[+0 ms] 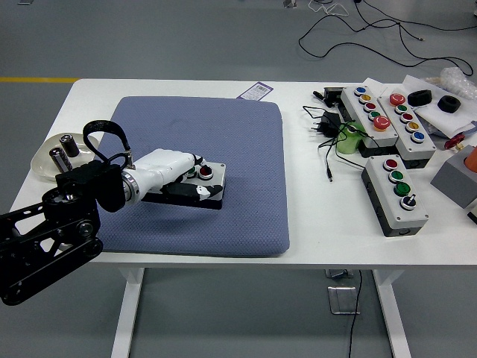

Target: Pick up the button,place it on the desk,press the button,press the button

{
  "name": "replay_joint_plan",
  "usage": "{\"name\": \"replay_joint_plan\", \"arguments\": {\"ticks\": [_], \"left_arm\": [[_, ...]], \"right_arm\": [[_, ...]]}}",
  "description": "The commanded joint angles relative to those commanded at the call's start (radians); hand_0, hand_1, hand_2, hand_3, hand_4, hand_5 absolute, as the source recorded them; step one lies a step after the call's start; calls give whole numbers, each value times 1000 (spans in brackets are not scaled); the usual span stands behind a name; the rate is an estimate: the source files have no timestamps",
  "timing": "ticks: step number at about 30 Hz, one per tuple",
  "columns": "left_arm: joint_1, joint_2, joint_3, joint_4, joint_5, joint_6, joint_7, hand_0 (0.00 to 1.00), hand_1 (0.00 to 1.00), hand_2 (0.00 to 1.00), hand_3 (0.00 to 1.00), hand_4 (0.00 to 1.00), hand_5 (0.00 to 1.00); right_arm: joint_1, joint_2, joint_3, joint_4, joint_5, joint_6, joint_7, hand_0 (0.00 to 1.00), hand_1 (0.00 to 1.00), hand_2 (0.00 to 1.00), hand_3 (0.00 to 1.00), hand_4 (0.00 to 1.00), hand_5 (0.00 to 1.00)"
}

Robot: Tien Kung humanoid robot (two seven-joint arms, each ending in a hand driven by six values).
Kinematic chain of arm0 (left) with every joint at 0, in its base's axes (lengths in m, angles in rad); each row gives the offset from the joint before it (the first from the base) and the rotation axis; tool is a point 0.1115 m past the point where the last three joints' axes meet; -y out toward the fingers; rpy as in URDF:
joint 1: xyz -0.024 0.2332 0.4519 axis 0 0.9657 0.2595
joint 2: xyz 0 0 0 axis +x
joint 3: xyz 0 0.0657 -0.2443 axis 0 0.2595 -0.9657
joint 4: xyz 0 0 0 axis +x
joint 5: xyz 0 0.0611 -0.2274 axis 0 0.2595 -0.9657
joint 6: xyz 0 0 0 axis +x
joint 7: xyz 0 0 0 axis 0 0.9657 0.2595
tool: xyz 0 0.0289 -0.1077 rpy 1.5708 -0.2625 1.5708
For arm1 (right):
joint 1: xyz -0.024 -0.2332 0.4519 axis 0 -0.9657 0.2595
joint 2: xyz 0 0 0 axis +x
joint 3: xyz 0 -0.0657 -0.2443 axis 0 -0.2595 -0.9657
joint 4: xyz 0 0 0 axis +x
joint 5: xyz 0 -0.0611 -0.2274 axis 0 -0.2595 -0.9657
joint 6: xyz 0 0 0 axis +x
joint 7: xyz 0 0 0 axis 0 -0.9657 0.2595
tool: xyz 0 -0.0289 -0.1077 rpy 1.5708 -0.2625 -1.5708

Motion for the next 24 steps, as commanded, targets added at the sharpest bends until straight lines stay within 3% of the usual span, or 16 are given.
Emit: {"name": "replay_joint_plan", "arguments": {"ticks": [6,18,24], "left_arm": [[-2,6,48,8,-18,-55,8,2,2,75,800,753,998],[6,13,-92,-49,17,44,-10,2,2,78,816,753,998],[13,20,-164,-77,21,61,-15,2,3,77,818,754,998]], "right_arm": [[0,-1,2,0,-5,1,-1,706,701,756,696,385,193],[2,0,2,0,1,0,-1,706,700,756,695,384,192],[2,-1,-3,0,5,1,-1,706,701,756,695,384,192]]}}
